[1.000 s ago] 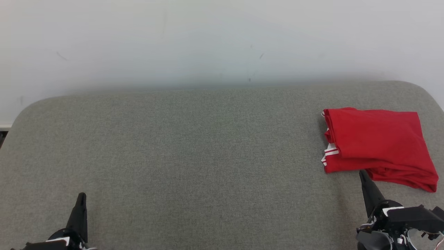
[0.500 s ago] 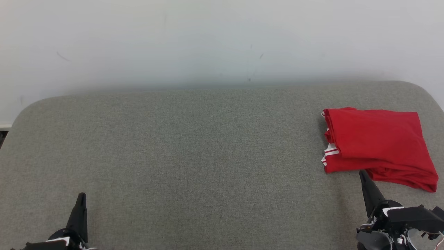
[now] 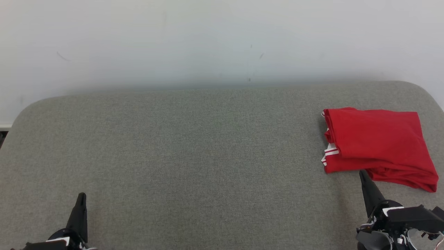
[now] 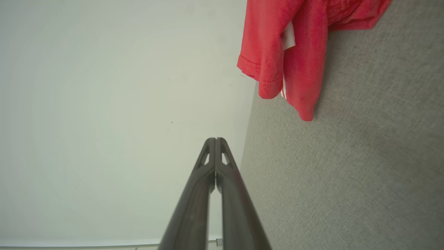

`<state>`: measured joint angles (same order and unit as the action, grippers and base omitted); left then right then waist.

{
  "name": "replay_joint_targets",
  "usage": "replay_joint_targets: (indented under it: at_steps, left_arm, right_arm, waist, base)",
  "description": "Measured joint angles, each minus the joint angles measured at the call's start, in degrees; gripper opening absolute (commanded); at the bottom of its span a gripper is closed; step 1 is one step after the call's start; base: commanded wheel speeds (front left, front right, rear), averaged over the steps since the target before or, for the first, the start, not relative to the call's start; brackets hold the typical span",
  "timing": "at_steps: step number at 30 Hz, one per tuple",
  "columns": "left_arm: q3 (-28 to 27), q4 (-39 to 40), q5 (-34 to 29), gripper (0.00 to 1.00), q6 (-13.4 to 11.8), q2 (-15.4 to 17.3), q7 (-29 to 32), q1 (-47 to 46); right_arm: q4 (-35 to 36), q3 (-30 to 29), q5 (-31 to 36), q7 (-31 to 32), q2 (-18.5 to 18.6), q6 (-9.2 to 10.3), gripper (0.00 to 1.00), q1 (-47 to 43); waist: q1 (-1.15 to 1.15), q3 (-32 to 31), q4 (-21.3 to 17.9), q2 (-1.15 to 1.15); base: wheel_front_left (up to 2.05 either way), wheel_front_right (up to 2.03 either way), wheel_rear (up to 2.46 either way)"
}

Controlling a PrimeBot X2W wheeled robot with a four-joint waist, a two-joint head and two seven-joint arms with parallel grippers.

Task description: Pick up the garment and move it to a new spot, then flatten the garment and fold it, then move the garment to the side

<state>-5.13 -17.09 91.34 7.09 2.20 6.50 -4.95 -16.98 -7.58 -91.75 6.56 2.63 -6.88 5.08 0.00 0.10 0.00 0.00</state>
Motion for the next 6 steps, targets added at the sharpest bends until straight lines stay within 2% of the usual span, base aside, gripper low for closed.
replay_joint_targets:
  at_steps: [6]
  left_arm:
    - [0.0,0.0,0.0,0.0,0.0,0.0,0.0,0.0]
  right_arm:
    - [0.01,0.0,0.0,0.0,0.0,0.0,0.0,0.0]
  waist:
    - [0.0,0.0,0.0,0.0]
  base:
    - [0.0,0.0,0.0]
